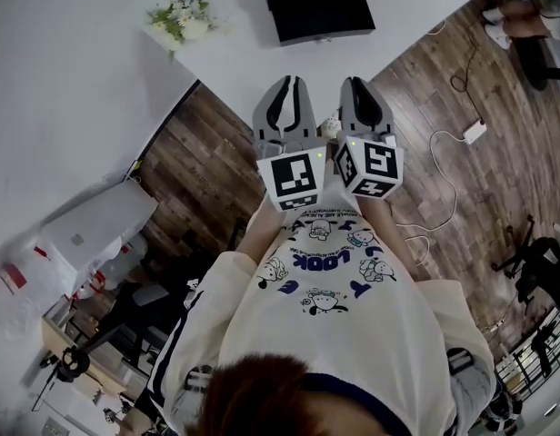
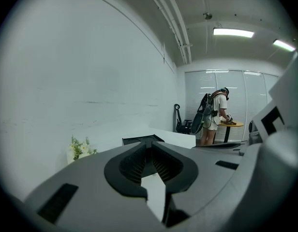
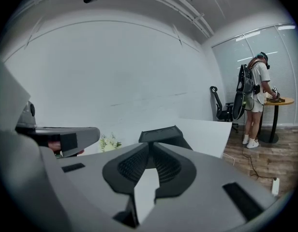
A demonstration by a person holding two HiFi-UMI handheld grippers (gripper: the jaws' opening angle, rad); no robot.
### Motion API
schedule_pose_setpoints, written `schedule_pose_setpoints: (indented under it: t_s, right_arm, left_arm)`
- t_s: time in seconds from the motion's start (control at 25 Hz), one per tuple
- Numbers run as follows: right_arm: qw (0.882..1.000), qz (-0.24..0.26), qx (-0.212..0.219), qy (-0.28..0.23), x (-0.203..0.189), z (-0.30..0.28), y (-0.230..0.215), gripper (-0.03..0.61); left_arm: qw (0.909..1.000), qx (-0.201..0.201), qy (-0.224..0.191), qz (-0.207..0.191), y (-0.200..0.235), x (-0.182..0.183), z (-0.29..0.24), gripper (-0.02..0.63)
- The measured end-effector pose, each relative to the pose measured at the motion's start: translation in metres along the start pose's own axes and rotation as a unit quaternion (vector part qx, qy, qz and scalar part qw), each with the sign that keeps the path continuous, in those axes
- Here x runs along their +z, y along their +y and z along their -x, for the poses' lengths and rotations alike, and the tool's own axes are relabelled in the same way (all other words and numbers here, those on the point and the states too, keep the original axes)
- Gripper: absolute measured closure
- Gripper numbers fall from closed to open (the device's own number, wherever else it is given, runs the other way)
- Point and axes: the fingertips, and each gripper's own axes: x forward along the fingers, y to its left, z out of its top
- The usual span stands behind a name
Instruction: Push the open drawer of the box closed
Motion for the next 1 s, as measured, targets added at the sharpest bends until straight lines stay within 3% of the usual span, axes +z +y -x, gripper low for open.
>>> schedule_pose_setpoints:
  t_s: [1.0]
  right_arm:
    - [0.995, 0.008, 0.045, 0.091, -0.034, -0.101, -0.023, 0.529]
  left_arm:
    - [0.9979, 0.032, 0.054, 0.017, 0.013, -0.026, -0.094, 0.571]
